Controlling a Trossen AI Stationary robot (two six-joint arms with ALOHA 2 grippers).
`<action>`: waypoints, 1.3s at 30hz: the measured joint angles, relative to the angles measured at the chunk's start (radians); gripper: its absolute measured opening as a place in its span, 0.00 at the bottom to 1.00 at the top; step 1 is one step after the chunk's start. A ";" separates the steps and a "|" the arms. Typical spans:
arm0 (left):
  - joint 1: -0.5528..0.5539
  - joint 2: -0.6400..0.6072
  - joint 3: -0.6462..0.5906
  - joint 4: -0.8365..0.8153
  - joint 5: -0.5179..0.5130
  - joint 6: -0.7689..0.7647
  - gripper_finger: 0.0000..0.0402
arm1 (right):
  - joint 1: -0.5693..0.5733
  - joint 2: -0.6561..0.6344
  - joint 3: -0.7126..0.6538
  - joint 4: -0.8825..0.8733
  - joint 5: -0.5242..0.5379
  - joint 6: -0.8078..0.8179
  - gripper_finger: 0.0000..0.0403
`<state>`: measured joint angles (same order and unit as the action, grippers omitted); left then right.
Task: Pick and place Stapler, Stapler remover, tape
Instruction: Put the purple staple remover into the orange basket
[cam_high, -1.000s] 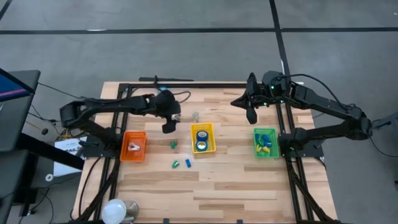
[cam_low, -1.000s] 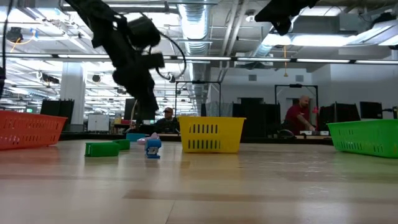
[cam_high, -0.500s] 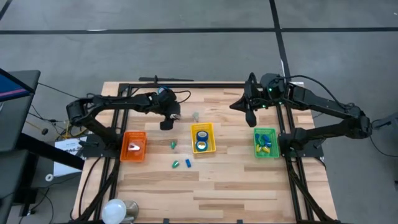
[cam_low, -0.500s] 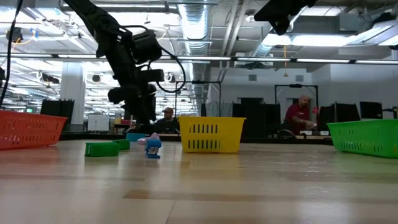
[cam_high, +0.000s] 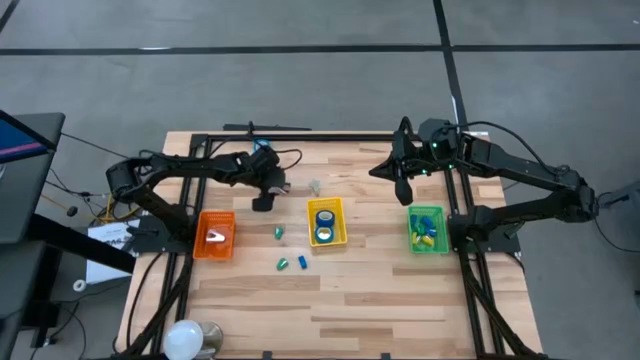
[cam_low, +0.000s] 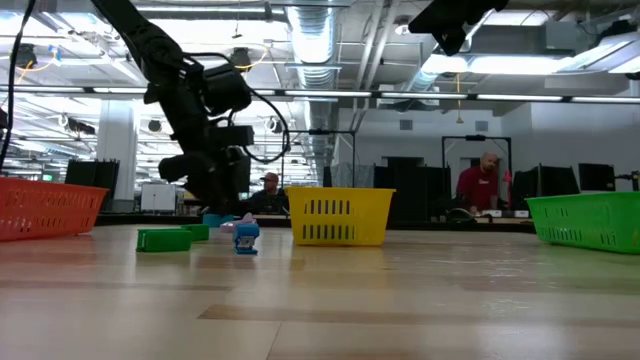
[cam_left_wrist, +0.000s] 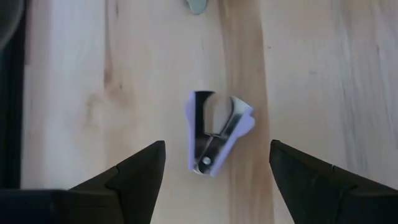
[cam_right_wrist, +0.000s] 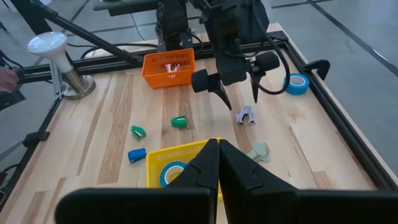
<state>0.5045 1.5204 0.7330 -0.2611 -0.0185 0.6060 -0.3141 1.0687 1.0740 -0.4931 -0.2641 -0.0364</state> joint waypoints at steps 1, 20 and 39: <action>0.000 0.000 0.000 0.005 -0.002 0.000 0.69 | 0.000 0.000 0.000 0.000 0.000 0.000 0.00; 0.014 0.073 0.160 -0.130 0.070 -0.064 0.69 | -0.009 0.000 0.000 0.002 0.003 0.011 0.00; 0.031 0.220 0.209 -0.176 0.063 0.011 0.69 | -0.009 0.000 0.000 0.008 0.003 0.000 0.00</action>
<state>0.5352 1.7407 0.9416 -0.4367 0.0448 0.6167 -0.3229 1.0687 1.0744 -0.4854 -0.2607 -0.0364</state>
